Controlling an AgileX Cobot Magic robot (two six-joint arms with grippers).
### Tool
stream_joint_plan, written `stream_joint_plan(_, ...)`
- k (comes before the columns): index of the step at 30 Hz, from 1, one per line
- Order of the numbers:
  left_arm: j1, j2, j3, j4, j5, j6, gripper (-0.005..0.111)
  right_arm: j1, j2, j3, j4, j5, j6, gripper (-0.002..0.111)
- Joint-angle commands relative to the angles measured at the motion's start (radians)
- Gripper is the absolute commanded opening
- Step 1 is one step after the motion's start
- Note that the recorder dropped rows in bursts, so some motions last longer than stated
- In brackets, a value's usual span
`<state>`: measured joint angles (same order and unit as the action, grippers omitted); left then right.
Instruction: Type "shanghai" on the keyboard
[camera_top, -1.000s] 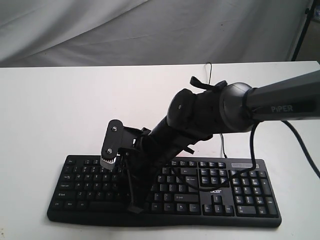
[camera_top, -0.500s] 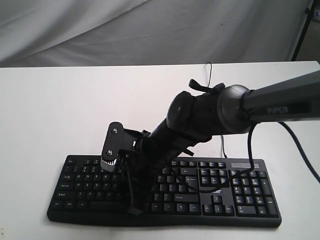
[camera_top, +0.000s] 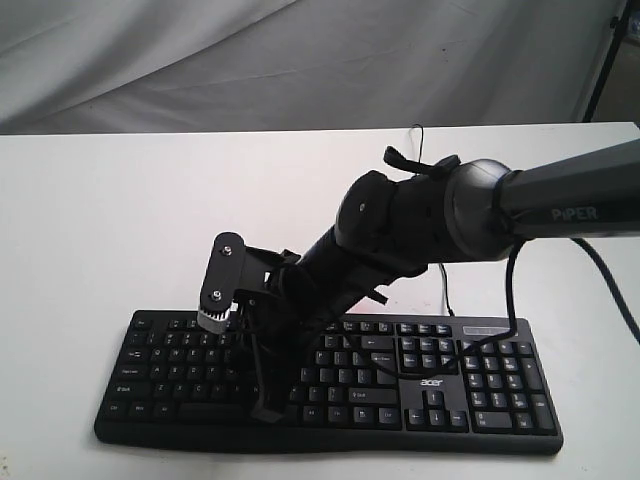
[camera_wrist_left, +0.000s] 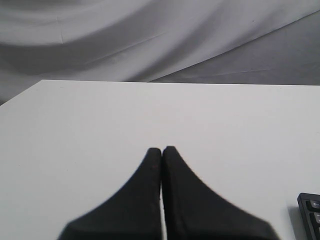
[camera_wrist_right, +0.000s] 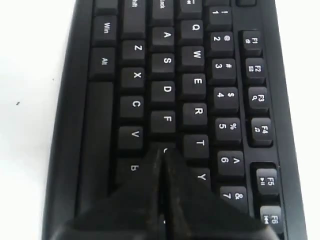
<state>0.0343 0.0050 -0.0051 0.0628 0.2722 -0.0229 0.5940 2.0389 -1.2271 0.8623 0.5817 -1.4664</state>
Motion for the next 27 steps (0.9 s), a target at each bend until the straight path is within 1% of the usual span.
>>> stream_joint_plan(1,-0.004,-0.005,0.005,-0.001,-0.006,-0.001,0.001,0.015,-0.009,0.004,0.051,-0.032,-0.032,0.0)
stream_joint_plan(5,-0.004,-0.005,0.005,-0.001,-0.006,-0.001,0.001,0.045,-0.007,-0.019,0.078,-0.035,-0.034,0.0)
stream_joint_plan(13,-0.004,-0.005,0.005,-0.001,-0.006,-0.001,0.001,0.102,-0.007,-0.103,0.066,-0.042,0.022,0.0)
stream_joint_plan(18,-0.004,-0.005,0.005,-0.001,-0.006,-0.001,0.001,0.145,0.018,-0.159,-0.021,-0.055,0.135,0.0)
stream_joint_plan(22,-0.004,-0.005,0.005,-0.001,-0.006,-0.001,0.001,0.175,0.078,-0.25,-0.131,-0.05,0.269,0.0)
stream_joint_plan(27,-0.004,-0.005,0.005,-0.001,-0.006,-0.001,0.001,0.194,0.145,-0.352,-0.221,-0.03,0.37,0.0)
